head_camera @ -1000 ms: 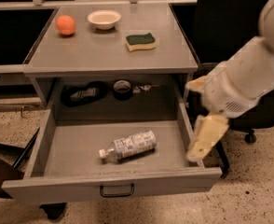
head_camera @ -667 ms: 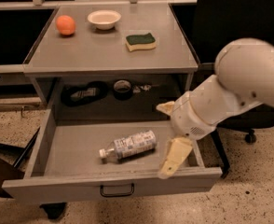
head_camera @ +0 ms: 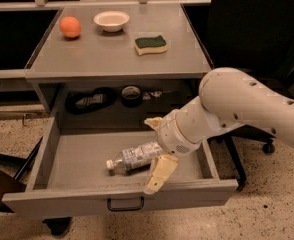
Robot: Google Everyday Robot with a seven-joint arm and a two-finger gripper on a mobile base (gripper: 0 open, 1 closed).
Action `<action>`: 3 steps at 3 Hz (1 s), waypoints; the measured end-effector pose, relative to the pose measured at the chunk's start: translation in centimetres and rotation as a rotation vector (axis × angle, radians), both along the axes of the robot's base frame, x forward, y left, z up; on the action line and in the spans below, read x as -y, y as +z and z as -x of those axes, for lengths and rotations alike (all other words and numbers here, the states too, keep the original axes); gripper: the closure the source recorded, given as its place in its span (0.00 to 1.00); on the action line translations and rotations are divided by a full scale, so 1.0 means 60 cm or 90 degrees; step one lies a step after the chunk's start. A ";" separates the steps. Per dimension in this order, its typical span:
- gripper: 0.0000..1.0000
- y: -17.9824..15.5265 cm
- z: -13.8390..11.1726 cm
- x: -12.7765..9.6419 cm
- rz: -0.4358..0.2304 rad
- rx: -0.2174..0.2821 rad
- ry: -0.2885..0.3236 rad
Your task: Pick blue plastic bottle from top drawer and place on counter
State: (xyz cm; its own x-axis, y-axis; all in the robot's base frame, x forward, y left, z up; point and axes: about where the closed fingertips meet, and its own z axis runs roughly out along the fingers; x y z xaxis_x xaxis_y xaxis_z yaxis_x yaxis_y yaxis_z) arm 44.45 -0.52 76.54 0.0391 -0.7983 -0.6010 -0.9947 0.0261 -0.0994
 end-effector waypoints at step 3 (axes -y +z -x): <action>0.00 -0.084 -0.096 -0.027 -0.020 -0.017 -0.047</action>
Offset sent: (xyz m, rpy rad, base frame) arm 0.0746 0.0339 -0.0432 0.0549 0.0291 -0.0515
